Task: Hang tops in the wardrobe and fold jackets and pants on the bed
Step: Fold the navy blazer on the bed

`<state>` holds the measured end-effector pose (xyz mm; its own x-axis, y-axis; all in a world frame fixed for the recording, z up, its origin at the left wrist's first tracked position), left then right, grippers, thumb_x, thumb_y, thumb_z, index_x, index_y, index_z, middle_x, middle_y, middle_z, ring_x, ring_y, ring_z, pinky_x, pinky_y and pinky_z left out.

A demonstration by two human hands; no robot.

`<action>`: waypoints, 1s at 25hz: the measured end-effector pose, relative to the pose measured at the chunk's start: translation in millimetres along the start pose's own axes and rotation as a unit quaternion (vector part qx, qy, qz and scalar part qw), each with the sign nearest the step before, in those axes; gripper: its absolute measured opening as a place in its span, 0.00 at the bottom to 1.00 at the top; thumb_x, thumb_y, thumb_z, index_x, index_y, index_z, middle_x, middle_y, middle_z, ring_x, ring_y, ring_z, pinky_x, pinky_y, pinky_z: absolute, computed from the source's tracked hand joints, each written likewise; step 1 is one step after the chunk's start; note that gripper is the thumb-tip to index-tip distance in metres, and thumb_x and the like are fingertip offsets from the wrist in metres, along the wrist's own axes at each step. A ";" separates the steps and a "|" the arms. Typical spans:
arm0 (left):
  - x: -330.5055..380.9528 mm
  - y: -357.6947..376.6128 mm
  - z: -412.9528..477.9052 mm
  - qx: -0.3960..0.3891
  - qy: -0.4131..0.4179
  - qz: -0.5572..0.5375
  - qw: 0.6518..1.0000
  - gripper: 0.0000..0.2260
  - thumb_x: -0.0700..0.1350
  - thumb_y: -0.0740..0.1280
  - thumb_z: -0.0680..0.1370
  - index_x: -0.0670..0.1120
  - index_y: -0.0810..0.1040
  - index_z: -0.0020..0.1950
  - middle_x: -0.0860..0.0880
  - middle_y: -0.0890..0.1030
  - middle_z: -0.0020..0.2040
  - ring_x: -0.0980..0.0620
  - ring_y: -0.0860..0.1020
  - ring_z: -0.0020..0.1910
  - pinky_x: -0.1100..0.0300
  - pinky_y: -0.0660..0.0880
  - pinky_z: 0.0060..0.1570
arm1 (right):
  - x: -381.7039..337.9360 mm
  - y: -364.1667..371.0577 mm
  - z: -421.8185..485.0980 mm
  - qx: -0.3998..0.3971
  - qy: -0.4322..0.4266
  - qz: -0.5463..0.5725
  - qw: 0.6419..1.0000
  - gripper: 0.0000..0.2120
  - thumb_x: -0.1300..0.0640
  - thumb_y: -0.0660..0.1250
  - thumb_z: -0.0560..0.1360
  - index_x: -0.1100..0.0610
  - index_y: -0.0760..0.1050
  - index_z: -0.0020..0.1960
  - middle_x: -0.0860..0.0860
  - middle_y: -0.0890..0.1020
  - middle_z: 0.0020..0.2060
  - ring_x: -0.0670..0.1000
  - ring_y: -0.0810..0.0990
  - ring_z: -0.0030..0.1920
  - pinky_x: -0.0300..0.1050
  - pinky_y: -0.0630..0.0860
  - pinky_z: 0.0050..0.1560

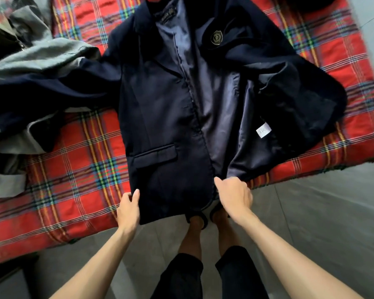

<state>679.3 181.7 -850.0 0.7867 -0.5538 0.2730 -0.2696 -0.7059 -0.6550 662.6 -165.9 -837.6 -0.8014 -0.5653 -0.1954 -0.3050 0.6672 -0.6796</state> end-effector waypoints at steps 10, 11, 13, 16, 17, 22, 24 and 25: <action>27.4 -12.8 1.3 0.072 0.035 0.111 0.991 0.21 0.40 0.71 0.75 0.40 0.67 0.65 0.38 0.74 0.60 0.37 0.73 0.59 0.45 0.70 0.57 | -28.5 21.1 46.8 -0.074 -0.090 0.094 0.989 0.04 0.53 0.68 0.74 0.50 0.73 0.44 0.51 0.81 0.38 0.56 0.79 0.43 0.49 0.75 0.43; 49.1 -15.8 -1.2 0.113 0.080 0.147 0.979 0.25 0.39 0.71 0.73 0.39 0.67 0.67 0.37 0.72 0.62 0.37 0.71 0.61 0.44 0.68 0.59 | -25.1 5.0 46.8 -0.050 -0.097 0.109 0.988 0.04 0.52 0.69 0.74 0.50 0.74 0.44 0.49 0.81 0.36 0.54 0.79 0.41 0.49 0.76 0.42; 104.8 -8.0 -10.3 0.147 0.213 0.195 0.946 0.25 0.39 0.72 0.70 0.40 0.70 0.65 0.38 0.72 0.61 0.37 0.71 0.59 0.44 0.69 0.59 | -12.9 -47.1 53.1 0.074 -0.125 0.136 0.980 0.04 0.52 0.70 0.73 0.50 0.76 0.45 0.48 0.81 0.38 0.53 0.79 0.42 0.49 0.75 0.44; 195.0 48.9 -25.3 0.050 0.379 0.192 0.904 0.22 0.43 0.74 0.71 0.43 0.74 0.63 0.42 0.73 0.61 0.40 0.73 0.58 0.47 0.71 0.59 | 13.9 -147.6 82.1 0.273 -0.149 0.103 0.945 0.11 0.55 0.71 0.72 0.54 0.76 0.53 0.54 0.78 0.49 0.58 0.75 0.52 0.53 0.71 0.54; 221.4 71.5 -29.0 0.013 0.406 0.190 0.894 0.23 0.45 0.74 0.72 0.44 0.74 0.65 0.43 0.73 0.64 0.41 0.72 0.60 0.48 0.70 0.61 | 17.8 -176.7 101.3 0.307 -0.156 0.080 0.935 0.13 0.55 0.71 0.73 0.56 0.76 0.56 0.56 0.77 0.53 0.59 0.74 0.55 0.53 0.69 0.57; 310.1 173.8 -31.6 -0.073 0.365 0.316 0.873 0.34 0.63 0.62 0.78 0.53 0.55 0.80 0.40 0.54 0.79 0.37 0.55 0.76 0.42 0.57 0.73 | 1.0 -273.0 240.6 0.290 -0.181 0.035 0.939 0.19 0.52 0.63 0.79 0.59 0.73 0.67 0.59 0.76 0.63 0.61 0.71 0.64 0.52 0.64 0.67; 313.2 196.7 -25.5 -0.124 0.273 0.355 0.886 0.36 0.69 0.58 0.77 0.59 0.48 0.80 0.42 0.45 0.80 0.34 0.47 0.78 0.36 0.53 0.72 | -5.7 -274.9 280.2 0.222 -0.168 -0.008 0.960 0.24 0.49 0.65 0.78 0.60 0.70 0.70 0.60 0.74 0.65 0.62 0.70 0.66 0.54 0.64 0.68; 315.1 203.5 -23.8 -0.140 0.247 0.369 0.885 0.37 0.70 0.57 0.76 0.60 0.47 0.80 0.42 0.43 0.80 0.34 0.46 0.77 0.34 0.53 0.71 | -8.5 -273.9 292.9 0.199 -0.164 -0.032 0.966 0.25 0.48 0.67 0.77 0.60 0.70 0.69 0.60 0.74 0.64 0.62 0.70 0.66 0.55 0.65 0.67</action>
<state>859.1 -146.9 -880.5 0.0175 -0.9864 0.1634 -0.7902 -0.1138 -0.6022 903.6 -486.0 -856.9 -0.5613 -0.7663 -0.3125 -0.0756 0.4235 -0.9027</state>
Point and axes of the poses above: each hand's wrist, its own z-axis towards the middle knuckle, its own y-axis out of the palm, x = y × z, the point moved 8 cm from there along z, towards the middle knuckle
